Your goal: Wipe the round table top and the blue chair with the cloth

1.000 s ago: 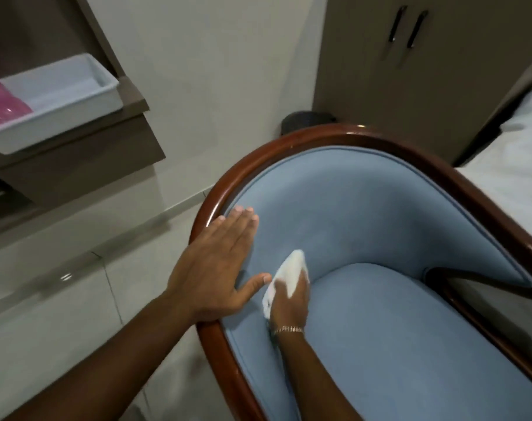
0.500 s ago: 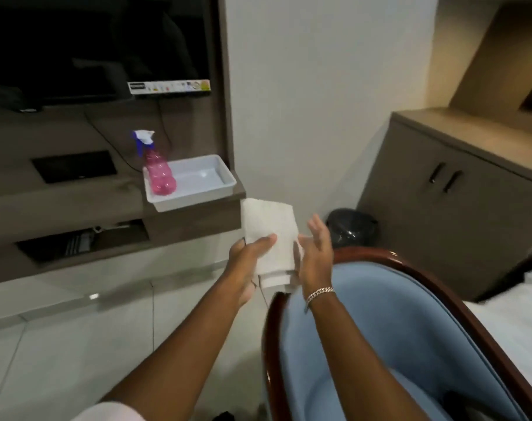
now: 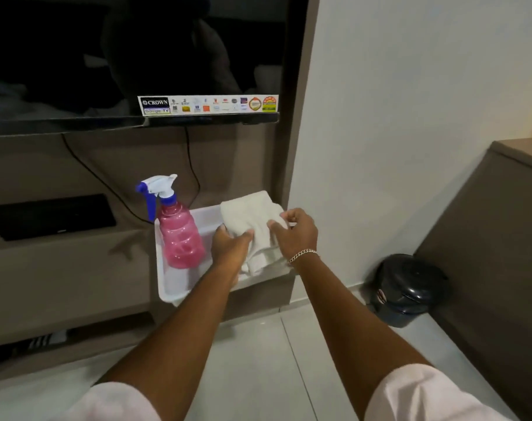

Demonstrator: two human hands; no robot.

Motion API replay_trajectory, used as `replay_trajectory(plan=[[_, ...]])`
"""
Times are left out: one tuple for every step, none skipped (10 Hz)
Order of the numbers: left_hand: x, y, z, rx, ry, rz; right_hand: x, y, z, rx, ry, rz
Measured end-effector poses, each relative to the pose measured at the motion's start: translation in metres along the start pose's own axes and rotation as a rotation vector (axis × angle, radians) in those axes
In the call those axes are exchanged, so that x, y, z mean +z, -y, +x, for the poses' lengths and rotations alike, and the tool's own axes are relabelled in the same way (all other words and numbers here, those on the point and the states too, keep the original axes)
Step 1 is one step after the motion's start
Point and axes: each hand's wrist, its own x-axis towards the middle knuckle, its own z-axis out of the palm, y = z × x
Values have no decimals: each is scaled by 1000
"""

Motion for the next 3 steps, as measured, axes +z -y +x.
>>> replay_trajectory(plan=[[6, 16, 33, -6, 7, 207, 28, -19, 22, -40, 31, -219], [9, 23, 40, 34, 13, 434, 29, -18, 27, -186, 176, -544], [17, 11, 25, 104, -120, 552, 9, -6, 19, -251, 163, -678]])
